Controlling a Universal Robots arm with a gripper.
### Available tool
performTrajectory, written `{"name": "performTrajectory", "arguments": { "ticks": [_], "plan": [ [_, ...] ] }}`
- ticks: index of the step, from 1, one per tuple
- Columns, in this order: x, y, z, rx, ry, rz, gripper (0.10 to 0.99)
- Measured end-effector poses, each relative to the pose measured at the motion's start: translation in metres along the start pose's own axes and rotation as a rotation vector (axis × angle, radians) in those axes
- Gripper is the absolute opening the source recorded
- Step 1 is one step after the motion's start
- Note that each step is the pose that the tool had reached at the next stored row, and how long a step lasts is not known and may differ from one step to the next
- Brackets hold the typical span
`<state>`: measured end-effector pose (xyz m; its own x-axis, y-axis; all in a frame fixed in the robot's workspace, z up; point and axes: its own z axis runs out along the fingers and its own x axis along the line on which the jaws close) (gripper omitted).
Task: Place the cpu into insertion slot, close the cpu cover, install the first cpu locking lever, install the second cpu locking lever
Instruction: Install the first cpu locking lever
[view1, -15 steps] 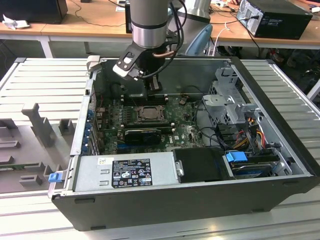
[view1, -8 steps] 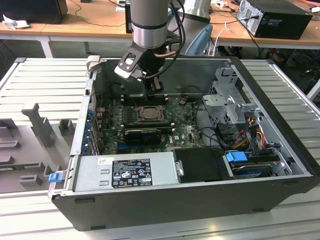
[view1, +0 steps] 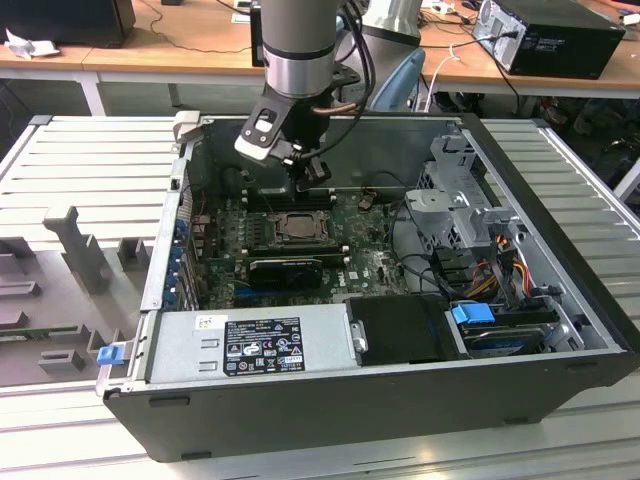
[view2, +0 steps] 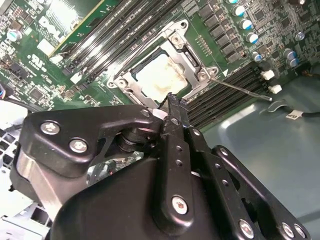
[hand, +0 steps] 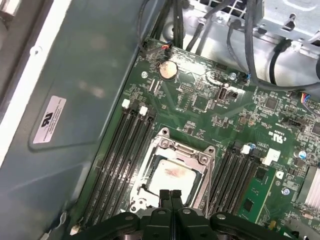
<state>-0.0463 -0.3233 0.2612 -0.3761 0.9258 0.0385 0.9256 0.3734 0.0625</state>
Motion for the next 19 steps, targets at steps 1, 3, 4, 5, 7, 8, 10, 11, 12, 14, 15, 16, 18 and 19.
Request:
{"name": "performTrajectory", "arguments": {
  "ticks": [1, 3, 4, 5, 7, 8, 10, 11, 12, 14, 15, 16, 18, 19],
  "plan": [
    [0.0, 0.0, 0.0001, 0.0, 0.0006, -0.011, 0.106],
    [0.0, 0.0, 0.0001, 0.001, 0.0017, -0.027, 0.106],
    [0.0, 0.0, 0.0002, 0.001, 0.002, -0.033, 0.106],
    [0.0, 0.0, 0.0002, 0.002, 0.0025, -0.04, 0.106],
    [0.0, 0.0, 0.0003, 0.002, 0.0038, -0.061, 0.106],
    [0.0, 0.0, 0.0003, 0.003, 0.0042, -0.067, 0.106],
    [0.0, 0.0, 0.0004, 0.003, 0.0054, -0.085, 0.106],
    [0.0, 0.0, 0.0006, 0.004, 0.0061, -0.096, 0.106],
    [-0.0001, 0.0, 0.001, 0.004, 0.0077, -0.121, 0.106],
    [-0.0001, -0.0001, 0.0016, 0.006, 0.0105, -0.168, 0.106],
    [-0.0001, -0.0001, 0.0018, 0.008, 0.0119, -0.192, 0.106],
    [-0.0001, -0.0001, 0.0019, 0.008, 0.0131, -0.21, 0.106],
    [-0.0001, -0.0001, 0.0021, 0.01, 0.0155, -0.249, 0.106],
    [-0.0001, -0.0001, 0.0021, 0.011, 0.0173, -0.276, 0.106]
  ]
}}
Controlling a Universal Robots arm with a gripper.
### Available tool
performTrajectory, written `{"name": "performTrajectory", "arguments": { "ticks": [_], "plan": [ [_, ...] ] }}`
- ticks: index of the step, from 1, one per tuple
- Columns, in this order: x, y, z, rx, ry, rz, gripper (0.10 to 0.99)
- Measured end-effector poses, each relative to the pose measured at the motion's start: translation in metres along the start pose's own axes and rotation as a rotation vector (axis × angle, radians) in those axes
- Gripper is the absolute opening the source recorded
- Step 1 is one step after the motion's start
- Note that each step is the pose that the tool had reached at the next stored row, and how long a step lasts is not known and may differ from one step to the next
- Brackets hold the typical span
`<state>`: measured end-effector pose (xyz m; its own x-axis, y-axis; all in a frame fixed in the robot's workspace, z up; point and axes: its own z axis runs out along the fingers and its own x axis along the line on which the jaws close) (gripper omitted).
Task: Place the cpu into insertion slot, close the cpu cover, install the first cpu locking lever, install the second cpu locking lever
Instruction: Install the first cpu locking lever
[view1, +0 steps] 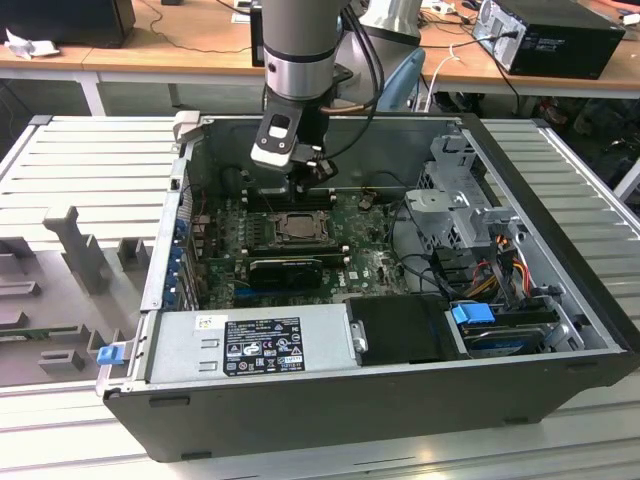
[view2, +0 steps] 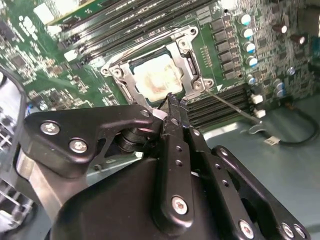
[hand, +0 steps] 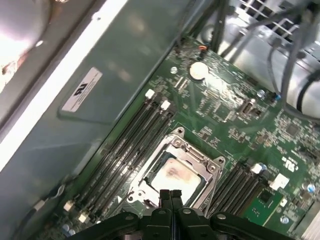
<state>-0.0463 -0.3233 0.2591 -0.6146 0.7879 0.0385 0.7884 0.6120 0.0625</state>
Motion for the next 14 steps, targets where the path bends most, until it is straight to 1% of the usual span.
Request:
{"name": "performTrajectory", "arguments": {
  "ticks": [8, 12, 14],
  "plan": [
    [0.0, 0.0, 0.0, 0.005, 0.0083, -0.132, 0.106],
    [0.0, 0.0, 0.0, 0.007, 0.0115, -0.184, 0.106],
    [0.0, 0.0, 0.0, 0.009, 0.0141, -0.225, 0.106]
  ]
}}
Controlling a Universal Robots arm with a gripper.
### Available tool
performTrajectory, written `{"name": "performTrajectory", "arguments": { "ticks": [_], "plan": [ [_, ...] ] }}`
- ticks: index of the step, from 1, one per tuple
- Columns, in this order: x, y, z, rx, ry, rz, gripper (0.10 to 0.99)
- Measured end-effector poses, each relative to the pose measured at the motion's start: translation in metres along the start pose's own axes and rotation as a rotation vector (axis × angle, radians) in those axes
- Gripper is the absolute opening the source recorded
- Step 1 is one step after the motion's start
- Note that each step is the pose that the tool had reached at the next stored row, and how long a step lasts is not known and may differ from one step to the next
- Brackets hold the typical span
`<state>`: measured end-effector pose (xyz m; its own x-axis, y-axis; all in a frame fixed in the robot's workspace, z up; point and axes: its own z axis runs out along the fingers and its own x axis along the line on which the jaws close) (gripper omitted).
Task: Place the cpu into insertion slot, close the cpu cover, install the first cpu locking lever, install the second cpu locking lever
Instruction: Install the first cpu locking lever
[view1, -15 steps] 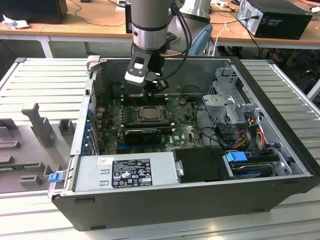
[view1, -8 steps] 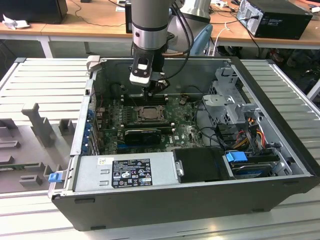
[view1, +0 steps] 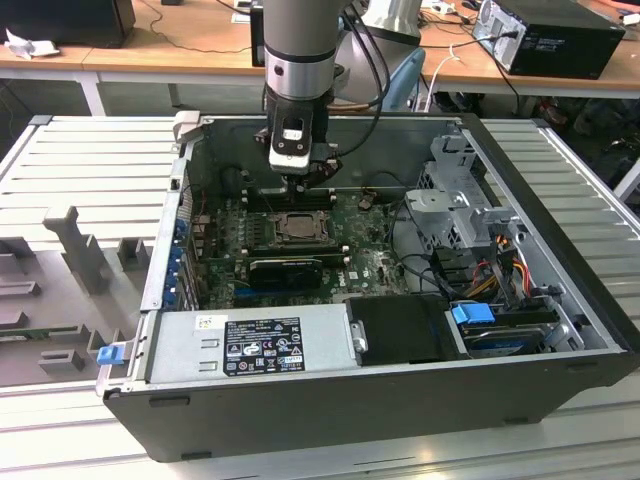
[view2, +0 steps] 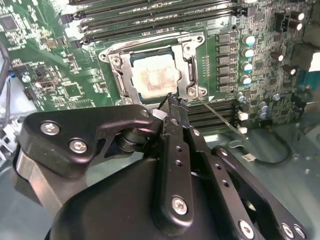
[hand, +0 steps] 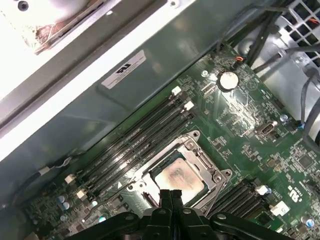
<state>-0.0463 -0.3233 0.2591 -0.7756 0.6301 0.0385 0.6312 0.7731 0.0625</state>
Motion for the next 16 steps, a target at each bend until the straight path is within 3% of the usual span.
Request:
{"name": "performTrajectory", "arguments": {
  "ticks": [9, 16],
  "plan": [
    [0.0, 0.0, 0.0, 0.005, 0.008, -0.128, 0.106],
    [0.0, 0.0, 0.0, 0.01, 0.0169, -0.271, 0.106]
  ]
}}
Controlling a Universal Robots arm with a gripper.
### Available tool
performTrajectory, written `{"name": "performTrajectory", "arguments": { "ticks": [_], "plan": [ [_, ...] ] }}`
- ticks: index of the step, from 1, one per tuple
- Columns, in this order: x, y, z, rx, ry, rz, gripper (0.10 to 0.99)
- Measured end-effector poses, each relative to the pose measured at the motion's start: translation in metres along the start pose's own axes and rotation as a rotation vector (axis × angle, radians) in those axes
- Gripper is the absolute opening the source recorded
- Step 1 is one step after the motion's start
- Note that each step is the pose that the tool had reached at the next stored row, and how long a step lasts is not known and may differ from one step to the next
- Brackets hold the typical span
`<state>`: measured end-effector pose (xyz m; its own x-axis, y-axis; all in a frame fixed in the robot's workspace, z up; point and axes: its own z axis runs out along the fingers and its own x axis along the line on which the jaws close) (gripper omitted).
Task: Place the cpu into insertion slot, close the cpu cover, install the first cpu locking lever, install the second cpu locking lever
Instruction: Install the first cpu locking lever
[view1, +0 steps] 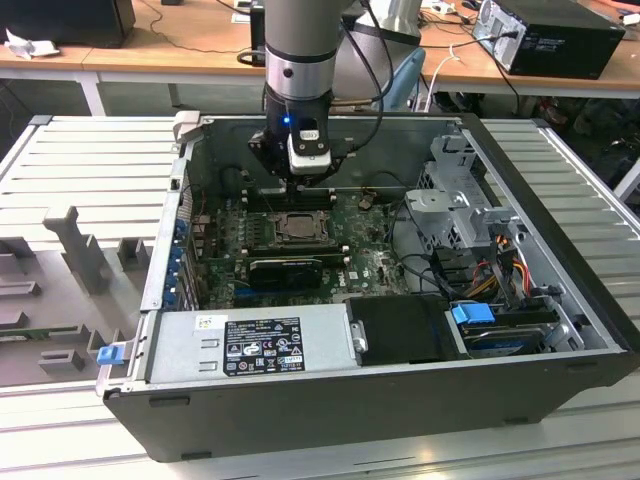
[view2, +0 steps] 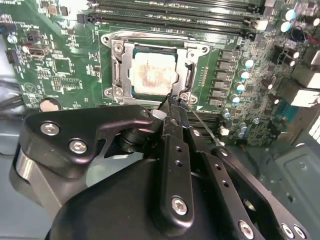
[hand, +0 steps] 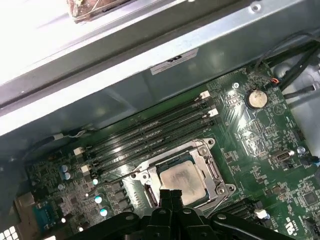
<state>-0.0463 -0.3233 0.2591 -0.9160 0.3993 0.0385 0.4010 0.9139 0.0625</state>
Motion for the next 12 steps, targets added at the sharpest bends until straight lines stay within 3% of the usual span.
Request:
{"name": "performTrajectory", "arguments": {
  "ticks": [3, 6, 12],
  "plan": [
    [0.0, 0.0, 0.0, 0.002, 0.0033, -0.052, 0.106],
    [0.0, 0.0, 0.0, 0.006, 0.0096, -0.152, 0.106],
    [0.0, 0.0, 0.0, 0.009, 0.0139, -0.24, 0.106]
  ]
}}
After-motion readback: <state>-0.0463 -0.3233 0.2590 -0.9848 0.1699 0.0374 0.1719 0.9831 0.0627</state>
